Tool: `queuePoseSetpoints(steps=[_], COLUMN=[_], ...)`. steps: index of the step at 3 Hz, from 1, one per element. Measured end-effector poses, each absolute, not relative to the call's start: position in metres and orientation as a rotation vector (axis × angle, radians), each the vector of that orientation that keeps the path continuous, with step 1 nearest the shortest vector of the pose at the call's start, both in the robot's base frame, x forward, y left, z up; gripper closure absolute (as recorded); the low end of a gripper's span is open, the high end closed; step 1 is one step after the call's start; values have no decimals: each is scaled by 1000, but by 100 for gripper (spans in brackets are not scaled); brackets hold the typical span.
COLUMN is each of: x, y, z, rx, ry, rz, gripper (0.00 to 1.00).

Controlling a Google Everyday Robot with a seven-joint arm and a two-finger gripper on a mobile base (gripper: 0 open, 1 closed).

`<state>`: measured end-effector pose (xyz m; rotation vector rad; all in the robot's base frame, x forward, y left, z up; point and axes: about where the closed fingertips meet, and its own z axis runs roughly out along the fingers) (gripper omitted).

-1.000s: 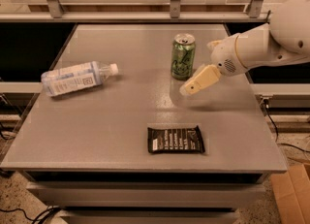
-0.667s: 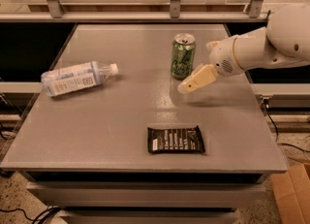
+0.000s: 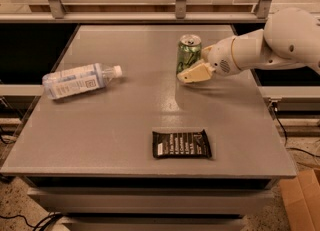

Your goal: Move green can near blue plastic bottle

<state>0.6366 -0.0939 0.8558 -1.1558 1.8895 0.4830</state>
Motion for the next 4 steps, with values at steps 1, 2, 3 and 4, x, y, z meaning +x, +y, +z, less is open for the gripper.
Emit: queuePoseSetpoints(steps=[1, 2, 3, 4], x=[642, 644, 635, 620], y=[-85, -73, -44, -14], z=[855, 861, 873, 886], rx=[-1152, -1184, -1287, -1399], ry=[1868, 1809, 1713, 1610], rz=[506, 544, 600, 654], gripper=[64, 95, 100, 100])
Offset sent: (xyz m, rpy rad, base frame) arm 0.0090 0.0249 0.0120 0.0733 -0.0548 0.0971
